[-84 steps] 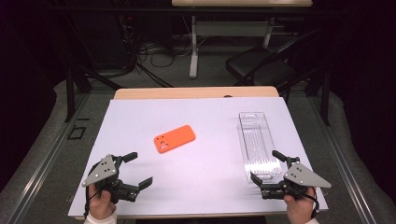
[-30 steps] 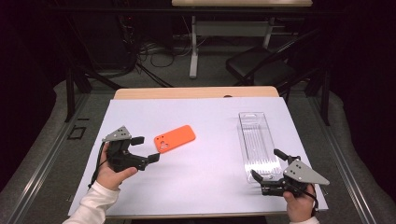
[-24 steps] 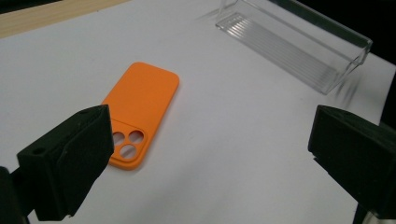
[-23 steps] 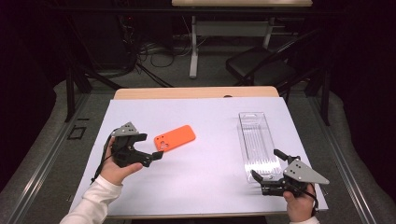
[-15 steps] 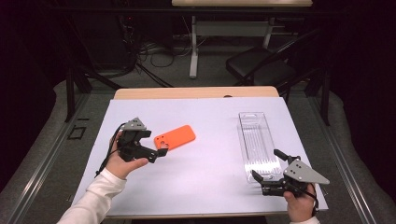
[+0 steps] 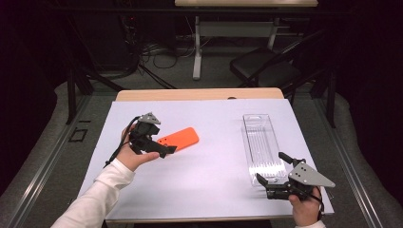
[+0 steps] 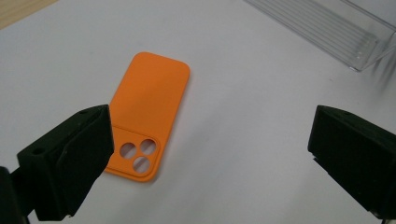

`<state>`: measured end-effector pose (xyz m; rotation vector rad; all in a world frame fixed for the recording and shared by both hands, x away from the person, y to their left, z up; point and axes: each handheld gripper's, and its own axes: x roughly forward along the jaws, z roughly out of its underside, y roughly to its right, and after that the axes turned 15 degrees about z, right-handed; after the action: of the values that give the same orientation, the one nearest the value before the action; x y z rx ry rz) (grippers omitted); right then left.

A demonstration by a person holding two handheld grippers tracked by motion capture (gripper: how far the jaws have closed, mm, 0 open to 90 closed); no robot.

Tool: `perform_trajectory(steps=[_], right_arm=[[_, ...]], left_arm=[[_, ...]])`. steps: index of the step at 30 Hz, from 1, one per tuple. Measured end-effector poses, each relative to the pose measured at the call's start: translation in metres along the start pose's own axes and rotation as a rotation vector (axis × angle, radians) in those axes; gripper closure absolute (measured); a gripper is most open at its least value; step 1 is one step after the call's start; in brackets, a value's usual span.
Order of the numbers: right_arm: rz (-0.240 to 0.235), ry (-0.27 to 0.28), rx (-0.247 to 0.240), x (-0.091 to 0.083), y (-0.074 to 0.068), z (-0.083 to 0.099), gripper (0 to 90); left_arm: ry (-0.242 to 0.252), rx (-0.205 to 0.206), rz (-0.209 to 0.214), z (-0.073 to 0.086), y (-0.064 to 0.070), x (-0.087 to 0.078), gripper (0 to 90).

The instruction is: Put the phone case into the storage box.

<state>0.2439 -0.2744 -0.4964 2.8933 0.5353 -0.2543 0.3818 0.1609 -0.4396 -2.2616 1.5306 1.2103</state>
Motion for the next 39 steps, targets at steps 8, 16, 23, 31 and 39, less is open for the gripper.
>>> perform_trajectory(steps=[8,16,23,31,39], right_arm=[[-0.003,0.003,0.002,0.0,0.0,0.0,0.3],[-0.004,-0.003,0.007,0.001,0.001,0.001,0.3],[-0.004,-0.003,0.006,0.001,0.001,0.001,0.3],[-0.006,0.0,0.006,0.001,0.001,0.001,0.3],[-0.006,-0.004,0.011,0.001,0.001,0.002,0.4]], left_arm=[[-0.027,-0.021,-0.022,-0.012,-0.012,0.008,0.5],[-0.072,-0.026,-0.023,-0.024,-0.018,0.014,0.5],[-0.109,-0.007,-0.021,-0.036,-0.019,0.019,0.6],[-0.147,0.01,-0.018,-0.048,-0.026,0.028,0.6],[-0.199,0.015,-0.035,-0.05,-0.039,0.036,0.6]])
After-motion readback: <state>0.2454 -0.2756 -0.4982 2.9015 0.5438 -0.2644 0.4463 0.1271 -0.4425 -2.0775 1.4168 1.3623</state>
